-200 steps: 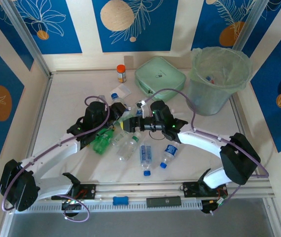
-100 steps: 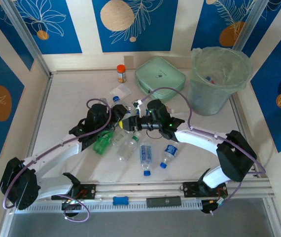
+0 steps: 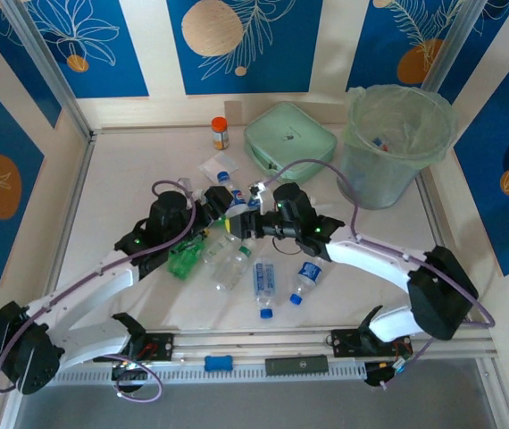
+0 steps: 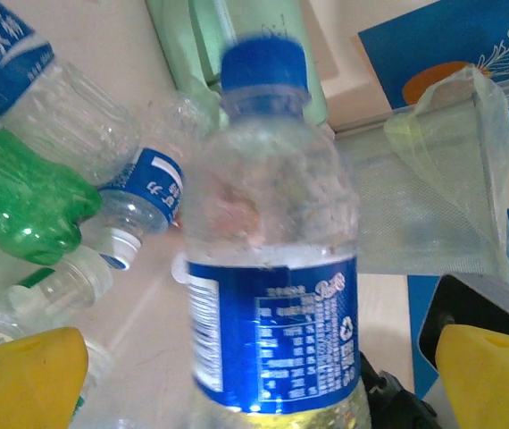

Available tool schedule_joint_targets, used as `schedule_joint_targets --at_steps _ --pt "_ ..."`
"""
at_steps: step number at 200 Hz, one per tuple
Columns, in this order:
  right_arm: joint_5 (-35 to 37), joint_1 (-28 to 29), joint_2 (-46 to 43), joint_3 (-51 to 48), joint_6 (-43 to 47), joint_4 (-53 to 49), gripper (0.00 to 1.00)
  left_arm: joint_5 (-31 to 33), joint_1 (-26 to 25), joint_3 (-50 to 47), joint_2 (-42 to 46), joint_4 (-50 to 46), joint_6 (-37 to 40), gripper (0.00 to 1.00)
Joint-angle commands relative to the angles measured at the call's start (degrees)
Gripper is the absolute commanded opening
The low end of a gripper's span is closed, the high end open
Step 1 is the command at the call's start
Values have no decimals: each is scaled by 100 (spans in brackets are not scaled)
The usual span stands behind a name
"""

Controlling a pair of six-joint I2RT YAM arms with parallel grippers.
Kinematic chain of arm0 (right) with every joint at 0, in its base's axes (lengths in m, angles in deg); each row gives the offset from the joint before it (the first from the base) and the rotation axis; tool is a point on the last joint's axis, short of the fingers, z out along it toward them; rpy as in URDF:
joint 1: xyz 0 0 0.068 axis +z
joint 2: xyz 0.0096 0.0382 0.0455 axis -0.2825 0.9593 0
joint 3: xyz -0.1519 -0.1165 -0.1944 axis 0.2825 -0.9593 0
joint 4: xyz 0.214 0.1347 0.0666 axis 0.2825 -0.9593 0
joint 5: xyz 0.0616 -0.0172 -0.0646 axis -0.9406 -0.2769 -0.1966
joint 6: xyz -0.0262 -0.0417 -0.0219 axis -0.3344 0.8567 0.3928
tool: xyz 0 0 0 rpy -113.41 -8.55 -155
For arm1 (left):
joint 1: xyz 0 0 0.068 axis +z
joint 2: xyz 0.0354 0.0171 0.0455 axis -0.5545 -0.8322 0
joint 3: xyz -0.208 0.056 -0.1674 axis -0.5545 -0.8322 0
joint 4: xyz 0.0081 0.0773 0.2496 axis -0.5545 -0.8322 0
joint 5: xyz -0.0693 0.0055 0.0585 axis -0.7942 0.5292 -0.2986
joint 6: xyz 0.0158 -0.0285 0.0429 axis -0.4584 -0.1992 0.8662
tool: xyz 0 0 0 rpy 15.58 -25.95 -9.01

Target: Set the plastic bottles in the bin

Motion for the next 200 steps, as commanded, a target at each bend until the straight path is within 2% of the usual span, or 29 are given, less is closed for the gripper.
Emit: schedule_joint_targets --at_steps 1,31,55,76,98,129,156,200 --pt "500 -87 -603 -184 232 -716 51 158 156 178 211 -488 616 99" --pt "876 -487 -1442 -264 458 -1655 51 32 225 178 281 -686 1211 99" --pt "850 -1141 -1940 23 661 -2432 50 -157 225 239 172 -882 1756 99" --pt "524 -1852 -2099 593 753 -3097 50 -374 218 260 74 -878 1994 99" --pt "217 -2457 -2069 1352 911 -3674 49 -533 217 411 -21 -1013 2378 99" --pt "272 -2986 -1808 2299 1279 -4158 49 -649 219 460 -244 -987 2844 99" --pt "330 -3401 -1526 2893 1435 -4282 48 -758 217 334 -491 -672 3010 99" --pt "34 -4336 -1027 3789 1431 -4260 48 -880 217 250 -922 -343 3039 99"
